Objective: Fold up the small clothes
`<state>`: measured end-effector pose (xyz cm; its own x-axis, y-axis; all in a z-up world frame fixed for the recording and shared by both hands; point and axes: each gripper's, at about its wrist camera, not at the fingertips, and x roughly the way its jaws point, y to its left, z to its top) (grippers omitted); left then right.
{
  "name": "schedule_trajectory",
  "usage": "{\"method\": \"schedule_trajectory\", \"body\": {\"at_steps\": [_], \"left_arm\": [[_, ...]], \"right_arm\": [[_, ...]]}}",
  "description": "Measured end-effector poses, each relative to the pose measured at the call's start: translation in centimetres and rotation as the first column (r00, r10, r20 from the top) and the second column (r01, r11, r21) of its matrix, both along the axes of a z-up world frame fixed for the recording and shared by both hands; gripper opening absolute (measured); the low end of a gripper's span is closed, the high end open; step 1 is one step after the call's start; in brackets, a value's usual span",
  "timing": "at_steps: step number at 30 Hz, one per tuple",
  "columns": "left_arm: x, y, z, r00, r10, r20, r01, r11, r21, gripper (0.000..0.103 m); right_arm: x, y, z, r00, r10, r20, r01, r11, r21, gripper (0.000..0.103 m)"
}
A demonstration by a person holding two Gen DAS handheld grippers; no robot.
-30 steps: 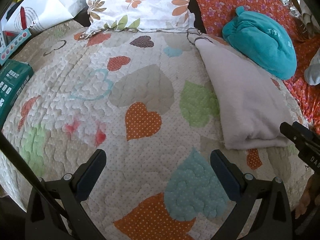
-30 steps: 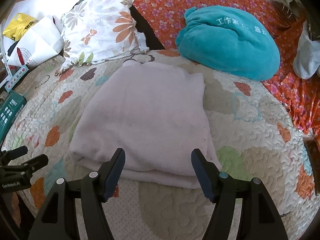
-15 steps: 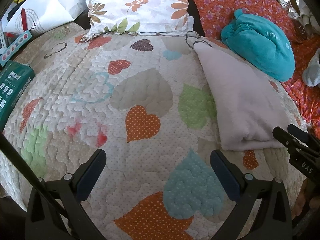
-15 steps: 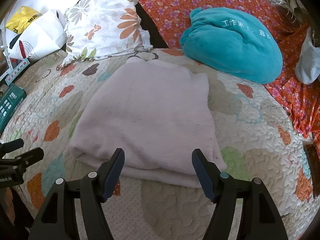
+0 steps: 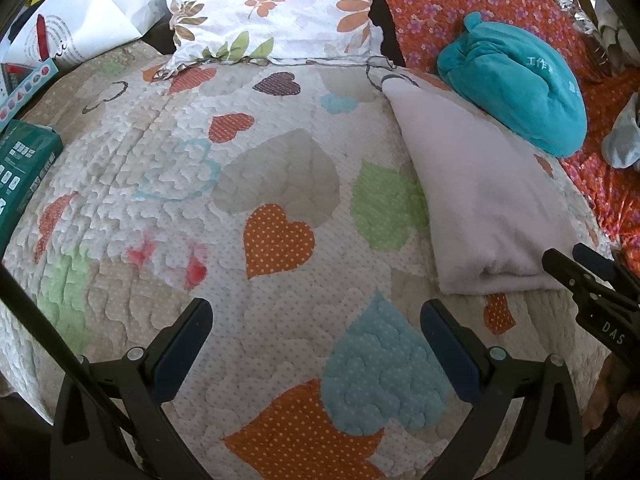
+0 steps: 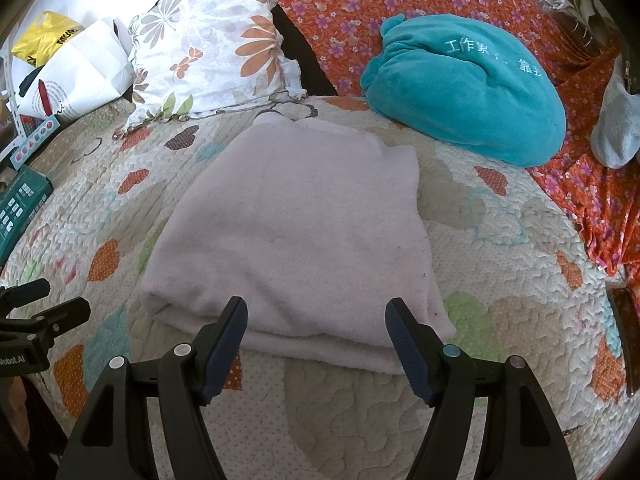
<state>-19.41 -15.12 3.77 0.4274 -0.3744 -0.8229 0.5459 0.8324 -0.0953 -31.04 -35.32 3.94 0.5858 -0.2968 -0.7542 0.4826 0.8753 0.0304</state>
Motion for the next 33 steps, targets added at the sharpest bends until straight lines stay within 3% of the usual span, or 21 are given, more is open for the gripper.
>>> {"method": "schedule_trajectory", "body": {"at_steps": [20,33], "left_arm": [[0.0,0.0,-0.4,1.0,-0.001,-0.005,0.001,1.0,0.012,0.103],[-0.1,-0.1,-0.5,1.0,-0.003,0.02,0.002,1.0,0.025,0.103]], "right_arm": [[0.2,0.6,-0.4,1.0,0.014,-0.011,-0.014,1.0,0.002,0.078],[-0.7,1.4,-1.0,1.0,-0.009,-0.018,0.011,0.998,0.061,0.078]]}}
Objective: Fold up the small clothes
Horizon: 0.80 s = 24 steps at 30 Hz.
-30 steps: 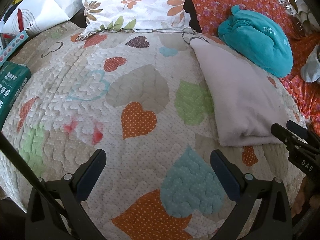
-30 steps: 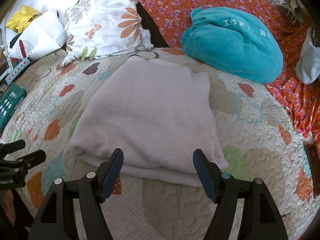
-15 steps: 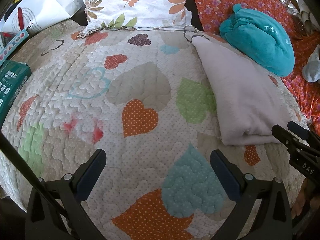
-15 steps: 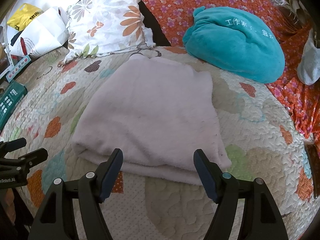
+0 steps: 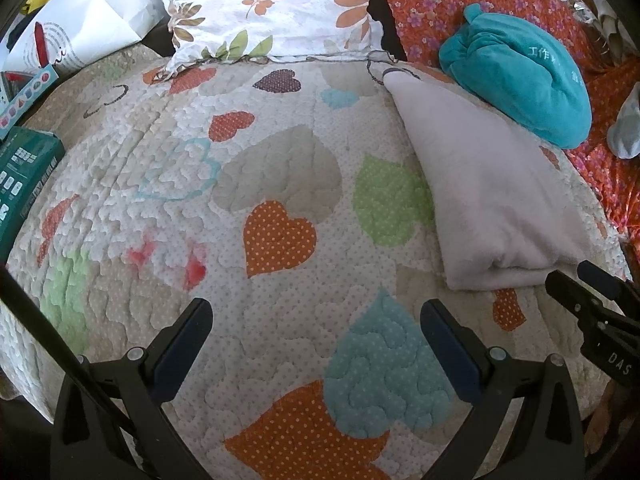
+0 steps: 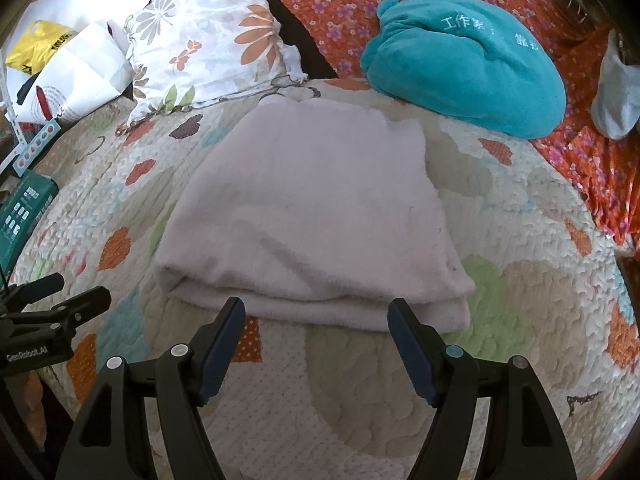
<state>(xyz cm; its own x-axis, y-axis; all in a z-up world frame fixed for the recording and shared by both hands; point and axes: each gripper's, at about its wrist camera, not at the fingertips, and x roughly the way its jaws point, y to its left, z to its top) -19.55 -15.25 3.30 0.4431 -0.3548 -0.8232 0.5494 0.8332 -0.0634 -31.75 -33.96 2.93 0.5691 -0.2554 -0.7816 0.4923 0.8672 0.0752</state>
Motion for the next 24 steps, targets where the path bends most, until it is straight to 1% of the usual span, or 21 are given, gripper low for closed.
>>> {"method": "schedule_trajectory", "body": {"at_steps": [4,9,24], "left_arm": [[0.1,0.0,0.1,1.0,0.004,0.026,-0.004,1.0,0.008,0.103],[0.1,-0.1,0.2,0.999,0.006,0.032,-0.006,1.0,0.011,0.103],[0.1,-0.1,0.2,0.999,0.009,0.043,-0.01,1.0,0.014,0.103]], "right_arm": [[0.2,0.5,0.3,1.0,0.014,0.0,-0.014,0.999,-0.03,0.079],[0.5,1.1,0.3,0.999,0.035,-0.009,-0.036,0.997,-0.061,0.079],[0.6,1.3,0.3,0.999,0.05,-0.012,-0.051,0.996,-0.072,0.08]]}}
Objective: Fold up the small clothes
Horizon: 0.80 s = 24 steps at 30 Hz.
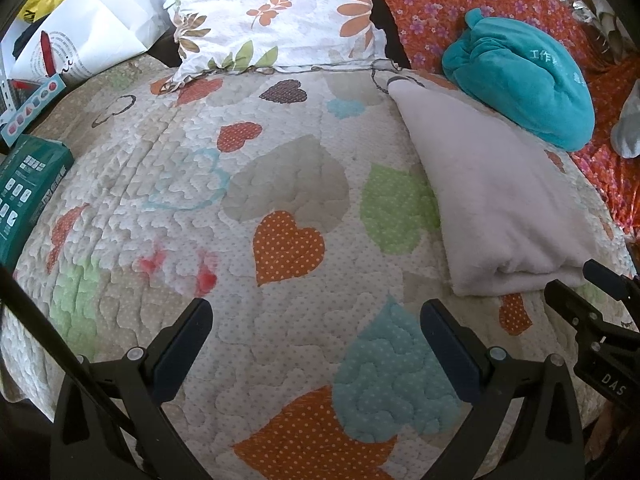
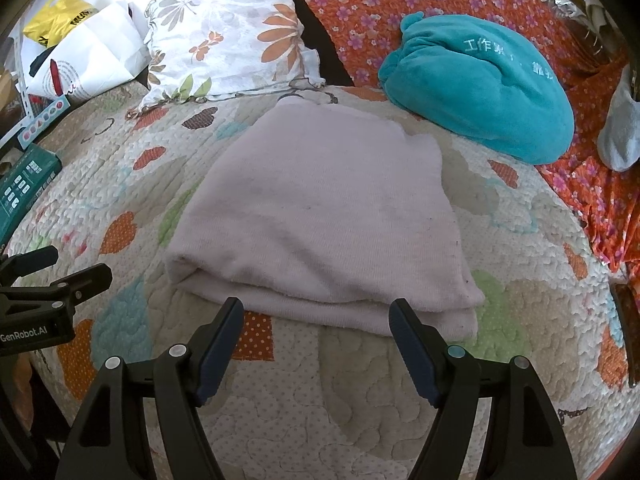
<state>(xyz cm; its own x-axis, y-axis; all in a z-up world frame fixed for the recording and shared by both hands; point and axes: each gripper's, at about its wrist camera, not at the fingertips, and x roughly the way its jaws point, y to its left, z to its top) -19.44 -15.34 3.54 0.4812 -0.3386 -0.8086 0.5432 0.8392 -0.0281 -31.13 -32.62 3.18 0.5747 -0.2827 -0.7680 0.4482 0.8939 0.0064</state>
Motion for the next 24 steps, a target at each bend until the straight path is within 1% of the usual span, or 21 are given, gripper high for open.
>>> {"method": "schedule_trajectory", "body": {"at_steps": [18,24], "left_arm": [[-0.03,-0.07,-0.33,1.0,0.003,-0.012,-0.003,1.0,0.003,0.103],[0.08,-0.03,-0.6,1.0,0.001,-0.028,0.0,1.0,0.006,0.103]], "right_arm": [[0.05,-0.07,-0.02,1.0,0.003,-0.002,-0.003,1.0,-0.004,0.08],[0.06,-0.02,-0.02,1.0,0.001,-0.002,-0.001,1.0,-0.004,0.08]]}}
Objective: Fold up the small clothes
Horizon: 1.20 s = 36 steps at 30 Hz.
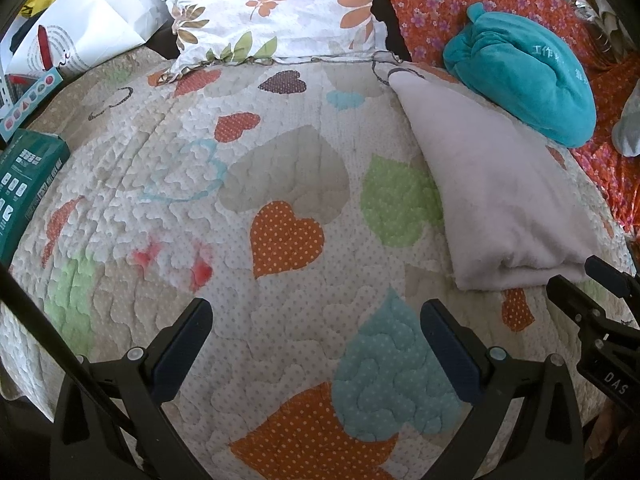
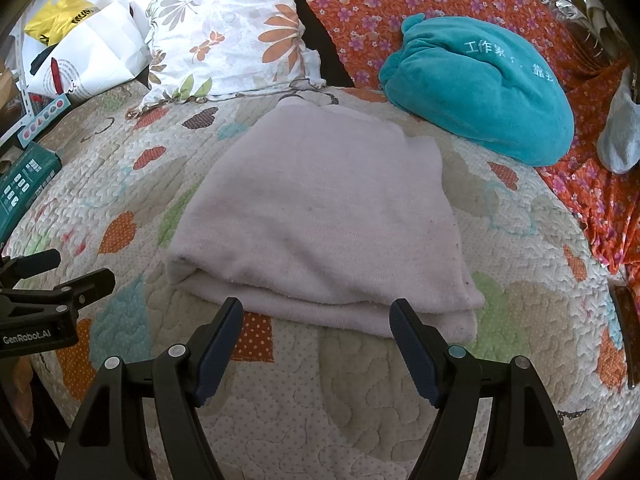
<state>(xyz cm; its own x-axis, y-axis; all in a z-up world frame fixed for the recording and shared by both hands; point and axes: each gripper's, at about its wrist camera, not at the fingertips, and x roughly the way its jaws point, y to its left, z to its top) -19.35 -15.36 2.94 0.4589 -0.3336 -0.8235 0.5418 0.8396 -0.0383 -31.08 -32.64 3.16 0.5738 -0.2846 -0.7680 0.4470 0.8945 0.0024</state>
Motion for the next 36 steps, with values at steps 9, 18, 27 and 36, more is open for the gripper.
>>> {"method": "schedule_trajectory", "body": {"at_steps": [9,18,27,36], "left_arm": [[-0.05,-0.17,-0.09,1.0,0.001,-0.008,-0.001,1.0,-0.002,0.103],[-0.06,-0.17,-0.02,1.0,-0.001,-0.013,0.001,1.0,-0.004,0.103],[-0.08,-0.17,-0.08,1.0,-0.002,-0.012,0.002,1.0,-0.002,0.103],[-0.09,-0.18,-0.14,1.0,-0.001,-0.013,0.001,1.0,-0.001,0.103]], "right_arm": [[0.01,0.06,-0.02,1.0,0.002,-0.002,-0.002,1.0,0.0,0.08],[0.1,0.21,-0.07,1.0,0.002,-0.003,-0.002,1.0,-0.001,0.08],[0.11,0.22,-0.05,1.0,0.002,-0.003,-0.002,1.0,0.0,0.08],[0.24,0.43,-0.06,1.0,0.005,-0.004,-0.005,1.0,-0.001,0.081]]}}
